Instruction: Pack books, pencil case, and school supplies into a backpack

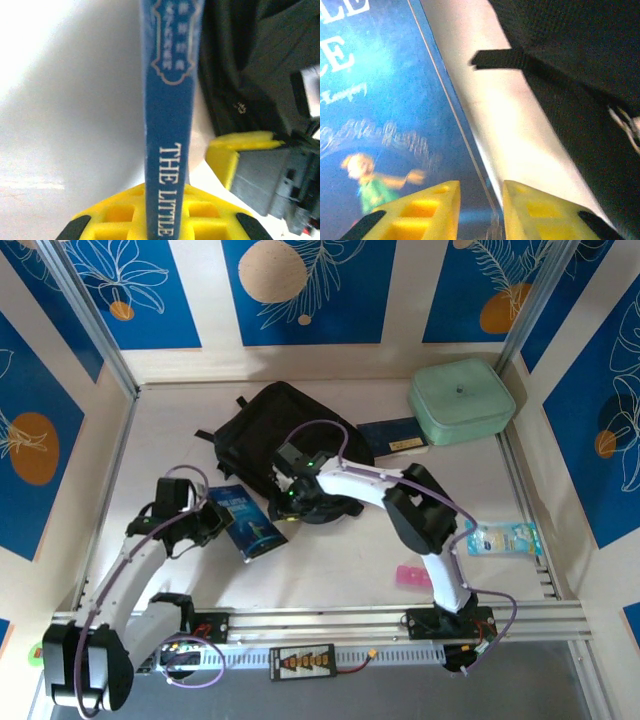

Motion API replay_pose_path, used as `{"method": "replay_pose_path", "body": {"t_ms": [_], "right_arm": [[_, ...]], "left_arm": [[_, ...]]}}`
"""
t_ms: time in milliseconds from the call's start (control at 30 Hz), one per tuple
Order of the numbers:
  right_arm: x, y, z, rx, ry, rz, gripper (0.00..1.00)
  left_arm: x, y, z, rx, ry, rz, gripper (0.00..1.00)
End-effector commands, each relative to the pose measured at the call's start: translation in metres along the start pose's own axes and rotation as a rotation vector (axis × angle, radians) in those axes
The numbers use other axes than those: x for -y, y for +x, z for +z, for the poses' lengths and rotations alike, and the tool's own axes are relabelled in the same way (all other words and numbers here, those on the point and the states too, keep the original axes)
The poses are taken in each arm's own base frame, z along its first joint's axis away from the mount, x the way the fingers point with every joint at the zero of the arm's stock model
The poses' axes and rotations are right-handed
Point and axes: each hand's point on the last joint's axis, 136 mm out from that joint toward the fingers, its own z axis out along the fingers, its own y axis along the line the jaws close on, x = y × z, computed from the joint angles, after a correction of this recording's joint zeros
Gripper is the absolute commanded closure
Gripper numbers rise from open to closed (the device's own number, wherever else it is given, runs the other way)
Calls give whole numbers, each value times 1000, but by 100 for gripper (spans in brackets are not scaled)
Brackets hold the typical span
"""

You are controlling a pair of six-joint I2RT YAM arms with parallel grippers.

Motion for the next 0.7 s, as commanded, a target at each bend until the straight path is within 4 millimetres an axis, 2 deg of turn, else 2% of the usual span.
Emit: {"method": "replay_pose_path", "body": {"t_ms": [0,100,200,400,533,667], "right_arm": [[-46,-26,-70,181,-215,-54,61],[-46,-34,-109,291,-291,-48,50],[-36,-40,-142,374,-370,0,44],[-8,-43,-189,506,-514,126,28],[19,-46,-202,581,-584,291,22],[31,-56,-212,621,-682,441,14]], "left_arm": [[18,-23,-33,122,-23,83,100],[45,-36,-51,168,40,95,100],[78,-50,-63,204,156,66,100],[154,-91,-81,294,434,-23,100],[193,-111,-75,354,561,-93,100],[227,-114,-49,346,621,-97,100]]}}
